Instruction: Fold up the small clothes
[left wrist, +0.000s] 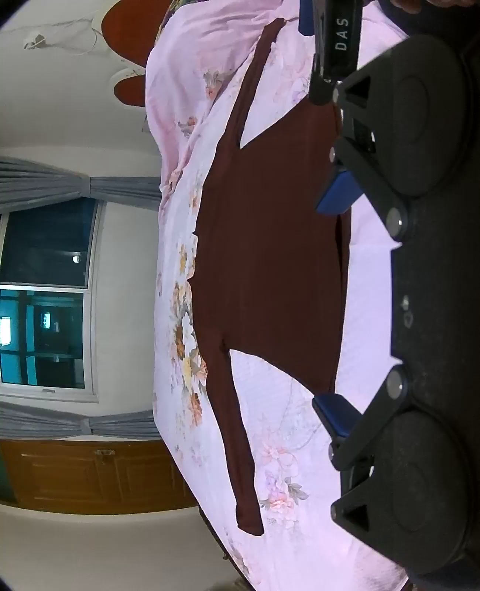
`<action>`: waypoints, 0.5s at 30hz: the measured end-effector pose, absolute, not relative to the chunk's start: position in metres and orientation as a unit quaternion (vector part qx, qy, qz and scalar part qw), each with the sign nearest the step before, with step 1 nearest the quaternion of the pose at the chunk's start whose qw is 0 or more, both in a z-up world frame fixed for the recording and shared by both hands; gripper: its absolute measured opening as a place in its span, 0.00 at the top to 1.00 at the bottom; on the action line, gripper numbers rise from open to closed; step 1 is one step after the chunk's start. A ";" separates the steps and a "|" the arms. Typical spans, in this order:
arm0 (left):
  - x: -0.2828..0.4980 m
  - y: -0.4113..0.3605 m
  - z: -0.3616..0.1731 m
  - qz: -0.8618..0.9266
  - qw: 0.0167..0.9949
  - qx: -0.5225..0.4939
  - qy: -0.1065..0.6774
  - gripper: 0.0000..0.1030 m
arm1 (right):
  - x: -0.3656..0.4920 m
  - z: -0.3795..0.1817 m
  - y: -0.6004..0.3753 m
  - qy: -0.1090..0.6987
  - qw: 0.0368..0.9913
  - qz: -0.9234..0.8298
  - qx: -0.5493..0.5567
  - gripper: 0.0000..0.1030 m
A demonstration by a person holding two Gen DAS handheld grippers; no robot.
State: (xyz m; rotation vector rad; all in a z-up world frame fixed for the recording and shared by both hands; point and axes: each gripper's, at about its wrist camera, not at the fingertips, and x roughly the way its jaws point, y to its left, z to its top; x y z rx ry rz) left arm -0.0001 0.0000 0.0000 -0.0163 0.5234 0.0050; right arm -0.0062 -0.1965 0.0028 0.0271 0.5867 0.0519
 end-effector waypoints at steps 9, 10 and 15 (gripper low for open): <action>-0.003 -0.009 0.000 0.002 0.968 -0.003 0.251 0.00 | -0.007 0.004 -0.199 0.284 0.958 0.028 0.020 0.00; -0.004 -0.010 0.000 0.001 0.968 -0.004 0.251 0.00 | -0.009 0.008 -0.200 0.284 0.958 0.029 0.020 0.00; -0.002 -0.002 0.004 -0.008 0.968 -0.011 0.251 0.00 | -0.008 0.006 -0.200 0.283 0.958 0.028 0.021 0.00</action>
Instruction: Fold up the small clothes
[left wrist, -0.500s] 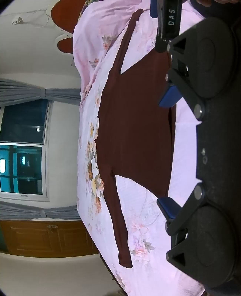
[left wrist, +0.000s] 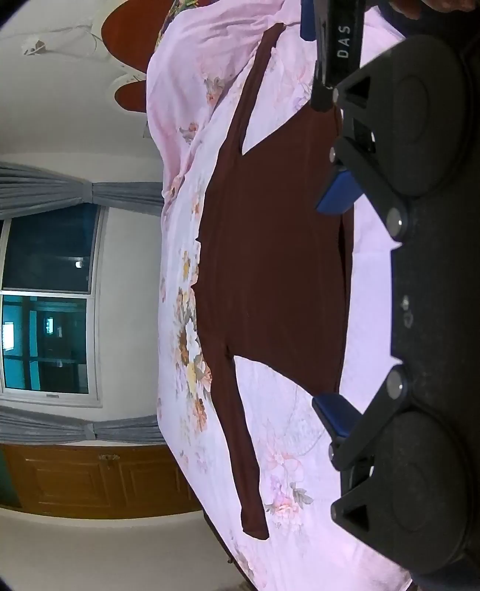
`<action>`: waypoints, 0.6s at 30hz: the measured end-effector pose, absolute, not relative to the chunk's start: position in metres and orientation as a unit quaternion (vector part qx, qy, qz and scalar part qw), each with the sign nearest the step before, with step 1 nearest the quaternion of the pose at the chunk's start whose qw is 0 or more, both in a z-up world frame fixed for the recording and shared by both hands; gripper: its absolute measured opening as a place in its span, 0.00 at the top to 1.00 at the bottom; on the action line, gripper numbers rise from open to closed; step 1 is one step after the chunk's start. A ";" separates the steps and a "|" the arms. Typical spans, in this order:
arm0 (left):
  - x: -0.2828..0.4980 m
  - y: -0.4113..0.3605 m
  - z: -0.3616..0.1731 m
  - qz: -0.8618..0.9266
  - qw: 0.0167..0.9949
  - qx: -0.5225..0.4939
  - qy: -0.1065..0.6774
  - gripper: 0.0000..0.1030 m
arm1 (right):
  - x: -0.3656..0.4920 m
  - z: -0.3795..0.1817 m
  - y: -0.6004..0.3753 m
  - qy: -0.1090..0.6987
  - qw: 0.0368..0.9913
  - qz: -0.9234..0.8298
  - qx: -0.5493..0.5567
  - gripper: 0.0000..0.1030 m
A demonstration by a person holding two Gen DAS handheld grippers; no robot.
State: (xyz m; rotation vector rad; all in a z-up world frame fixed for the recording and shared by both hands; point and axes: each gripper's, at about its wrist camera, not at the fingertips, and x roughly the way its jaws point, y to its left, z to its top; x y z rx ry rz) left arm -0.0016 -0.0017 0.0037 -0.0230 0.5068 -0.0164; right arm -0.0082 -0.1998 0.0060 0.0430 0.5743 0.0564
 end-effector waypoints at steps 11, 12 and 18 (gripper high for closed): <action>0.000 0.000 0.002 -0.016 0.968 -0.006 0.250 0.00 | -0.007 0.008 -0.202 0.284 0.958 0.024 0.023 0.00; 0.001 0.000 0.002 -0.019 0.967 -0.005 0.253 0.00 | -0.007 0.007 -0.202 0.284 0.958 0.023 0.023 0.00; 0.001 0.001 0.002 -0.019 0.969 -0.005 0.248 0.00 | -0.007 0.008 -0.201 0.285 0.958 0.025 0.021 0.00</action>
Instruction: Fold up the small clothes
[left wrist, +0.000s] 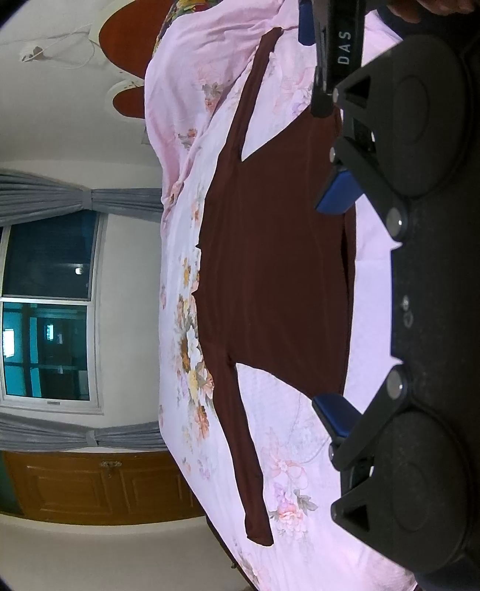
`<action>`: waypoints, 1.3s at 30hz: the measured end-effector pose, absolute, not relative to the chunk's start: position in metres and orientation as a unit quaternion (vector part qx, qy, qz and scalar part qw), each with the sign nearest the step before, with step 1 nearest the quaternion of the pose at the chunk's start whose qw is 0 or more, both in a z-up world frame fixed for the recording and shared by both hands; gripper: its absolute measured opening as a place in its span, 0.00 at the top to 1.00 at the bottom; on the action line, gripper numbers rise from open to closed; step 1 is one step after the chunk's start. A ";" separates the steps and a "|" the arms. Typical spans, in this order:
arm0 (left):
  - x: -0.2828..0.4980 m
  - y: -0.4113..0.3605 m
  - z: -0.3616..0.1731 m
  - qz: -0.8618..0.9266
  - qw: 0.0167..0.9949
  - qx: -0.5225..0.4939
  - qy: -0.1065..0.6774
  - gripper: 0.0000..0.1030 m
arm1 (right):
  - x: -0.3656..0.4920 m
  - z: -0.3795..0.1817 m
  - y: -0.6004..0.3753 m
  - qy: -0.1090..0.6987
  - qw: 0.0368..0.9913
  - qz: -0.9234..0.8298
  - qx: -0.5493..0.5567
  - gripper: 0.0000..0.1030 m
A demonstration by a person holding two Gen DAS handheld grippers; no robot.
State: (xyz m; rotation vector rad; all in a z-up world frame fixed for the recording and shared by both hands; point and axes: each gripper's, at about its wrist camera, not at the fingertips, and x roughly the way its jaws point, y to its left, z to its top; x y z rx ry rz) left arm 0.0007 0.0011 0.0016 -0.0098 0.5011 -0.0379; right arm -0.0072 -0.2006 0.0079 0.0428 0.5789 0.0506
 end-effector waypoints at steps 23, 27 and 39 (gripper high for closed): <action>-0.007 0.000 0.006 -0.021 0.972 -0.006 0.236 0.00 | -0.007 0.007 -0.199 0.281 0.959 0.026 0.019 0.00; -0.008 0.000 0.007 -0.022 0.971 -0.007 0.237 0.00 | -0.008 0.007 -0.200 0.282 0.959 0.025 0.021 0.00; -0.009 0.001 0.008 -0.024 0.972 -0.006 0.235 0.00 | -0.010 0.008 -0.201 0.282 0.959 0.026 0.024 0.00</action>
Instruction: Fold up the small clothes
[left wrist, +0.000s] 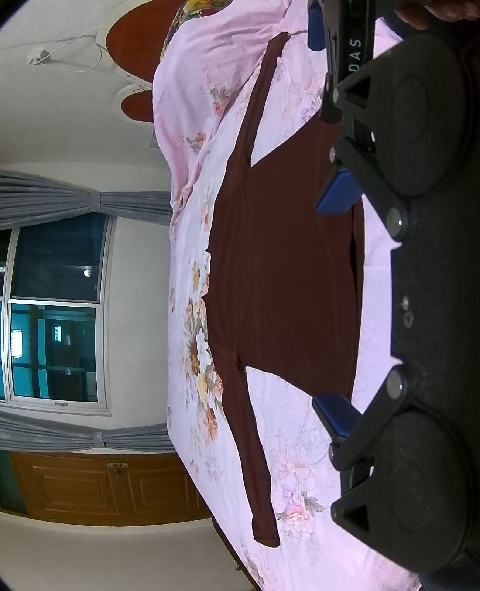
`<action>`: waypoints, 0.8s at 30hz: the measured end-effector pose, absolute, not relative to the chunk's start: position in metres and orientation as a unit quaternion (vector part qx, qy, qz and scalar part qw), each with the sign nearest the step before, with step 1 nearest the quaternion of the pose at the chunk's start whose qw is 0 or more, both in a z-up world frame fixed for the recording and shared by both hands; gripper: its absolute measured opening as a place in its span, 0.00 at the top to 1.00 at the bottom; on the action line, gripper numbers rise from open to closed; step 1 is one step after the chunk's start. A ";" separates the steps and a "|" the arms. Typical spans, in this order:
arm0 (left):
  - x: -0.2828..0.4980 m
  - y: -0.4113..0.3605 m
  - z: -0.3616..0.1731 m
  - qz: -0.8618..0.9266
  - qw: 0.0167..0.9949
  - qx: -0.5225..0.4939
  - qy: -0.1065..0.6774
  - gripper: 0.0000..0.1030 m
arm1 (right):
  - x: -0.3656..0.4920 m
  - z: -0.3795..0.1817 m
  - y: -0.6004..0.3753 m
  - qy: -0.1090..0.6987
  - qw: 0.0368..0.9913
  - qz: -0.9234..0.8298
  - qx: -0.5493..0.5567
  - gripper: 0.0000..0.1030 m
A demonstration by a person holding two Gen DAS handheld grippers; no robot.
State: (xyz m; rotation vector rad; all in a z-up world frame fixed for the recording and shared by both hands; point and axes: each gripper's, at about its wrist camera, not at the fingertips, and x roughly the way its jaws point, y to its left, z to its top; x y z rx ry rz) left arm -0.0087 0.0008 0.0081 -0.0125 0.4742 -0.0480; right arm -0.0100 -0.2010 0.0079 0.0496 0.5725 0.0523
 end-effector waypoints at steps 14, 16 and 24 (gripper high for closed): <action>-0.009 0.001 0.008 -0.025 0.972 -0.010 0.234 0.00 | -0.012 0.007 -0.201 0.281 0.959 0.026 0.026 0.00; -0.009 0.001 0.008 -0.024 0.973 -0.005 0.231 0.00 | -0.012 0.007 -0.201 0.281 0.959 0.025 0.026 0.00; -0.011 0.000 0.008 -0.025 0.973 -0.004 0.230 0.00 | -0.012 0.007 -0.200 0.281 0.959 0.025 0.026 0.00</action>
